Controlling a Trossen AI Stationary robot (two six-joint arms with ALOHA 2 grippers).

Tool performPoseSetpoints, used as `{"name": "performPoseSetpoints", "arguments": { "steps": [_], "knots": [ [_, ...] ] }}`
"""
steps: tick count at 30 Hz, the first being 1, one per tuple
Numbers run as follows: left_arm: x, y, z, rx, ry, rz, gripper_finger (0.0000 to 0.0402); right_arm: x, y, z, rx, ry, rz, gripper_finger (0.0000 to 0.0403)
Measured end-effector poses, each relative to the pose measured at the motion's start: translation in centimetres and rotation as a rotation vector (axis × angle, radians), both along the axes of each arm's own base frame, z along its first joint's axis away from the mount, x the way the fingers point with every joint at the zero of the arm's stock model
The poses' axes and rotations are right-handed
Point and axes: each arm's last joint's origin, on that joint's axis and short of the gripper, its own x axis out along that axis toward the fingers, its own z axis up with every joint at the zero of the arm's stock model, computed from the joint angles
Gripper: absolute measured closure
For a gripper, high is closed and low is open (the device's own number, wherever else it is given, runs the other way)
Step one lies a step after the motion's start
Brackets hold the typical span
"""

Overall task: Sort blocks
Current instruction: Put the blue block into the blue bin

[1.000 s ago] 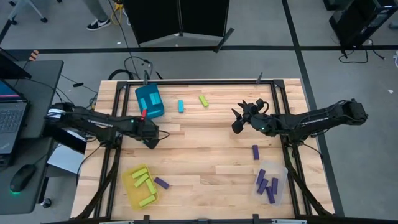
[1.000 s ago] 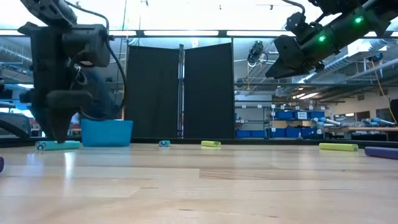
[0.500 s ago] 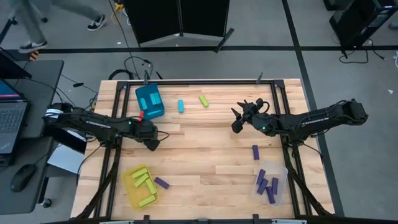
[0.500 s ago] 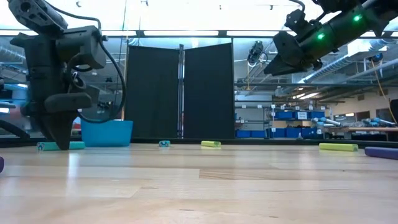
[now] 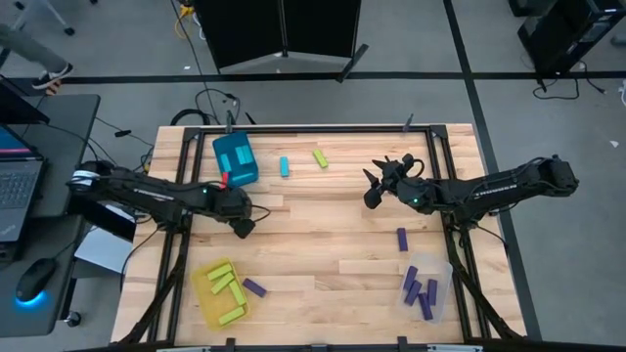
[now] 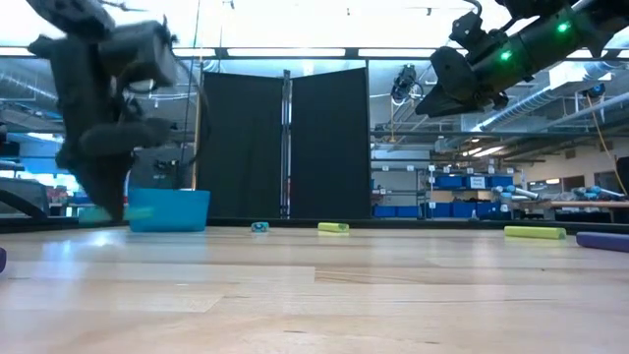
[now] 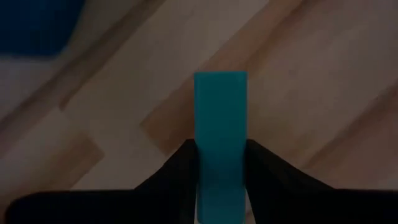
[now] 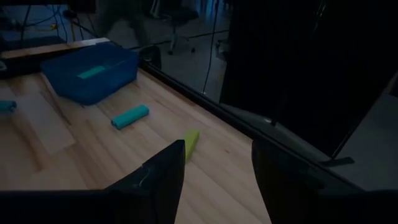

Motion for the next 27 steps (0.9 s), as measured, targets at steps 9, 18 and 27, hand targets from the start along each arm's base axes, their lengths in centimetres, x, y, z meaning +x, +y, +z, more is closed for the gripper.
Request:
{"name": "performPoseSetpoints", "arguments": {
  "steps": [9, 18, 27],
  "knots": [
    [1.0, -0.2, 6.0, 0.143, -0.174, -0.017, 0.0296, 0.0, 0.0, 0.1, -0.002, -0.010, -0.001, 0.0206],
    [0.3, 4.0, 8.4, 0.428, -0.184, 0.160, 0.0296, 0.1, 0.0, 0.2, 0.000, -0.023, -0.004, 0.0206],
    [-0.4, 8.9, 6.8, 0.467, -0.191, 0.256, 0.0296, 0.2, 0.2, 0.3, 0.016, -0.055, 0.013, 0.0206]
  ]
}}
